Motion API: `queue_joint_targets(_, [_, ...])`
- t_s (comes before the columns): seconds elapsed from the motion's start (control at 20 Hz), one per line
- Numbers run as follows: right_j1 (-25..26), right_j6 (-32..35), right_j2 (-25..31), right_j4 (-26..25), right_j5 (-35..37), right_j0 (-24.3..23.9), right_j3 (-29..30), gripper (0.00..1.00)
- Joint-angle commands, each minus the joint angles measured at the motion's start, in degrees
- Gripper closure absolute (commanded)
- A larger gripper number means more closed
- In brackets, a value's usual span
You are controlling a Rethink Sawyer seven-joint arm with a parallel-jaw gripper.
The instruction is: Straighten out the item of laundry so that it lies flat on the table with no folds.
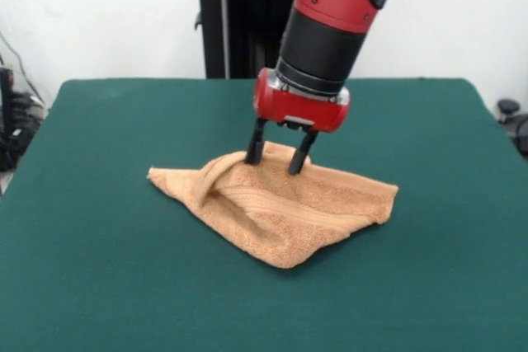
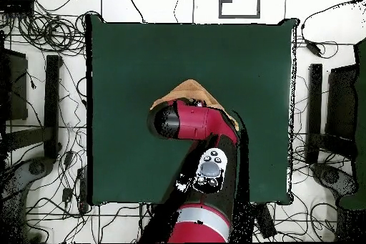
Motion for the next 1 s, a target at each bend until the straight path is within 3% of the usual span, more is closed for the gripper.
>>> queue_joint_targets(0.05, [1.8,11.6,4.4,2.1,-1.0,-0.5,2.5,0.0])
queue_joint_targets(0.4, [3.6,8.9,7.8,1.3,-2.9,-2.8,1.5,0.0])
queue_joint_targets(0.5, [3.9,11.0,7.0,2.3,-3.2,-1.9,1.5,0.0])
queue_joint_targets(0.85, [6.0,23.0,-8.0,6.8,4.2,7.8,-1.0,0.0])
queue_joint_targets(1.0, [7.2,25.1,-11.5,8.8,4.1,10.2,-0.6,0.0])
